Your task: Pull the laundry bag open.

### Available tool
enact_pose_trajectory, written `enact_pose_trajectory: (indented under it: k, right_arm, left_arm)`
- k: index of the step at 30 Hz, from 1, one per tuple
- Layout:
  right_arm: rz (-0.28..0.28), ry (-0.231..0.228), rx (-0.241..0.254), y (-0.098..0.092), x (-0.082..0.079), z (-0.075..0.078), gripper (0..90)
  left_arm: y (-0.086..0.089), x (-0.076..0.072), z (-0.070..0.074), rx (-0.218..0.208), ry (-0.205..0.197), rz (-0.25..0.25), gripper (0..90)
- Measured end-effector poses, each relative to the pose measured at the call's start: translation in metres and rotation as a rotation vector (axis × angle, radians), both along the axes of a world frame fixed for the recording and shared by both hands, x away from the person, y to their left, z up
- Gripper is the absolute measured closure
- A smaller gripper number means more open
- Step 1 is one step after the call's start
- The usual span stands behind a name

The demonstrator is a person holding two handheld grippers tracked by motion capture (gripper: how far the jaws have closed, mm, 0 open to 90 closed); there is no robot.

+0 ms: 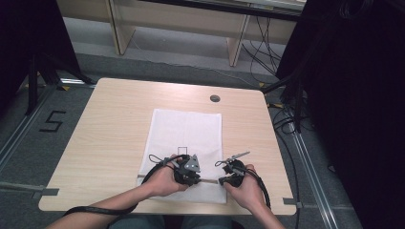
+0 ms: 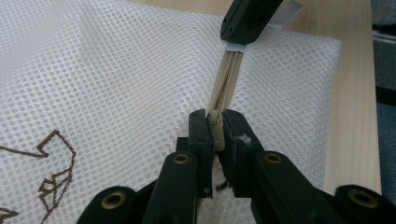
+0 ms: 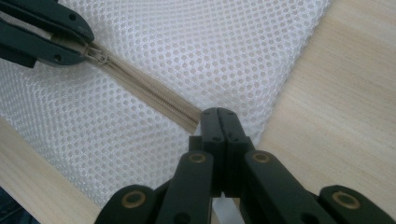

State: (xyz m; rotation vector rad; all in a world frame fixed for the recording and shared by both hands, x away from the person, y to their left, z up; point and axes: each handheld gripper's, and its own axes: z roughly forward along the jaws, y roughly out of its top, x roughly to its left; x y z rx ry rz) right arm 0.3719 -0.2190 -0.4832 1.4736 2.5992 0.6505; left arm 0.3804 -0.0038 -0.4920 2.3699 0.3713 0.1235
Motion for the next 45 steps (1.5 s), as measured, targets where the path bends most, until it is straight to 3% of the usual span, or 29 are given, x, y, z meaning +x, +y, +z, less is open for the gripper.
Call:
enact_pose_trajectory:
  k: [2, 6, 8, 9, 13, 14, 16, 17, 19, 21, 22, 24, 25, 26, 28, 30, 32, 37, 38, 39, 40, 41, 42, 43, 45]
  right_arm:
    - [-0.016, 0.015, -0.001, 0.002, -0.001, 0.001, 90.0]
    - [-0.004, 0.001, 0.008, -0.001, 0.000, 0.000, 90.0]
    - [0.004, -0.005, 0.012, -0.001, 0.000, -0.001, 90.0]
    - [-0.003, -0.001, 0.015, -0.001, 0.000, -0.001, 90.0]
    - [0.008, -0.008, 0.021, -0.002, 0.000, -0.001, 90.0]
    - [0.010, -0.006, 0.021, -0.002, 0.000, -0.001, 90.0]
    - [0.000, -0.005, 0.014, -0.001, 0.000, -0.002, 90.0]
    - [0.000, -0.006, 0.016, -0.001, 0.000, -0.002, 90.0]
    - [-0.003, 0.001, 0.021, -0.002, 0.000, -0.001, 90.0]
    - [-0.009, 0.004, 0.014, -0.001, 0.000, -0.001, 90.0]
    - [-0.008, 0.006, 0.016, -0.001, 0.000, -0.001, 90.0]
    - [-0.002, 0.001, 0.020, -0.001, 0.000, -0.001, 90.0]
    - [-0.003, 0.001, 0.018, -0.001, 0.000, -0.001, 90.0]
    - [-0.004, 0.005, 0.021, -0.001, 0.000, -0.001, 90.0]
    - [-0.001, 0.005, 0.019, -0.001, 0.000, -0.001, 90.0]
    - [-0.002, 0.005, 0.018, -0.001, 0.000, -0.001, 90.0]
    - [-0.004, 0.002, 0.018, -0.001, 0.000, -0.001, 90.0]
    - [0.006, -0.006, 0.027, -0.002, 0.000, -0.001, 90.0]
    - [0.006, -0.007, 0.027, -0.002, 0.000, -0.001, 90.0]
    - [0.006, -0.007, 0.027, -0.002, 0.000, -0.001, 90.0]
    - [0.007, -0.006, 0.027, -0.002, 0.000, -0.001, 90.0]
    - [0.007, -0.006, 0.028, -0.002, 0.000, -0.001, 90.0]
    - [0.006, -0.003, 0.027, -0.002, 0.001, -0.001, 90.0]
    - [0.004, -0.003, 0.021, -0.002, 0.001, -0.001, 90.0]
    - [0.009, -0.003, 0.023, -0.002, 0.001, -0.001, 90.0]
  left_arm:
    - [0.000, 0.000, -0.003, -0.009, 0.007, 0.012, 82.2]
    - [0.001, 0.000, 0.000, -0.013, 0.000, 0.000, 82.2]
    - [0.003, 0.000, 0.000, 0.007, -0.008, -0.003, 82.3]
    - [0.004, 0.000, -0.001, -0.023, 0.026, 0.014, 82.3]
    - [0.006, -0.003, -0.001, -0.022, 0.016, 0.011, 82.2]
    - [0.007, -0.002, -0.001, 0.000, -0.008, 0.005, 82.3]
    - [0.011, 0.000, -0.001, -0.017, 0.013, 0.014, 82.3]
    - [0.014, 0.000, 0.000, -0.004, 0.012, 0.026, 82.3]
    - [0.019, 0.001, 0.000, -0.036, 0.036, 0.033, 82.3]
    - [0.026, 0.001, 0.001, 0.050, -0.041, 0.013, 82.3]
    - [0.029, 0.001, 0.001, 0.011, 0.006, 0.039, 82.3]
    - [0.037, 0.003, 0.002, 0.027, -0.017, 0.043, 82.3]
    - [0.042, 0.004, 0.003, 0.028, -0.005, 0.041, 82.3]
    - [0.043, 0.001, 0.001, -0.019, 0.014, 0.072, 82.3]
    - [0.044, -0.001, 0.001, -0.019, 0.020, 0.067, 82.3]
    - [0.043, 0.000, 0.002, -0.004, 0.001, 0.050, 82.3]
    - [0.044, 0.000, 0.001, -0.018, 0.019, 0.061, 82.3]
    - [0.045, 0.001, 0.000, -0.013, 0.007, 0.046, 82.3]
    - [0.045, 0.000, -0.001, -0.019, 0.022, 0.060, 82.3]
    - [0.045, 0.001, -0.001, -0.004, 0.015, 0.056, 82.3]
    - [0.047, 0.003, 0.000, 0.074, -0.032, 0.034, 82.3]
    - [0.051, 0.004, -0.002, 0.084, -0.016, 0.049, 82.3]
    - [0.055, 0.005, -0.004, 0.005, 0.046, 0.089, 82.3]
    - [0.058, 0.003, -0.004, -0.009, 0.063, 0.092, 82.3]
    - [0.060, 0.001, -0.002, -0.019, 0.049, 0.077, 82.3]
